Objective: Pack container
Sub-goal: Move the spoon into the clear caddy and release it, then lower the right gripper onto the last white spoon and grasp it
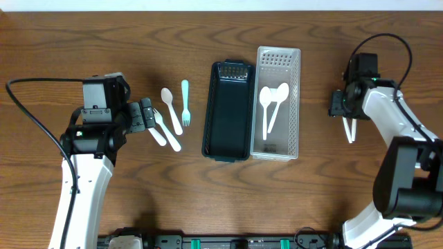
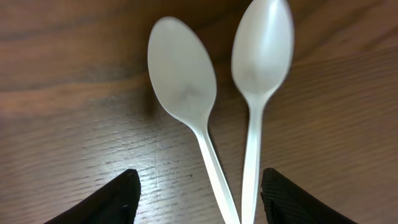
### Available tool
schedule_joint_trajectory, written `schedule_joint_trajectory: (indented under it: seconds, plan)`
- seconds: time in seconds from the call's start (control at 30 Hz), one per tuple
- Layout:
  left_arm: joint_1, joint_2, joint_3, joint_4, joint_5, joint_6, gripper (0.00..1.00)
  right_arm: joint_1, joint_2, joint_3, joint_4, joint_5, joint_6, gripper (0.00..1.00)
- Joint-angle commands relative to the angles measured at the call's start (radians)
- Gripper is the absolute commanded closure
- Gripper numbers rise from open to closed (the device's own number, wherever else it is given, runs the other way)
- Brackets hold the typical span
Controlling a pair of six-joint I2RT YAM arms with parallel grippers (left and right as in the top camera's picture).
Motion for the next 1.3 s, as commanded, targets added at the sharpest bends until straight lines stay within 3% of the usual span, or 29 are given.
schedule_joint_trajectory:
  seconds: [0.0,0.3,0.53,0.9,1.27]
  plan:
    - [0.005,0.002,0.023,-0.003,-0.008,0.017,0.02,-0.008,0.049,0.005,0.009,0.000,-0.034,0.38]
    - [0.005,0.002,0.023,-0.003,-0.008,0.017,0.02,-0.032,0.096,0.004,0.031,-0.040,-0.033,0.44]
    - [0.005,0.002,0.023,-0.003,-0.008,0.017,0.02,-0.058,0.098,0.004,0.031,-0.138,-0.033,0.62]
    - [0.005,0.002,0.023,-0.003,-0.008,0.017,0.02,-0.061,0.144,-0.002,0.055,-0.143,-0.033,0.59]
    - [0.005,0.002,0.023,-0.003,-0.008,0.017,0.02,-0.059,0.108,0.033,-0.039,-0.144,0.014,0.94]
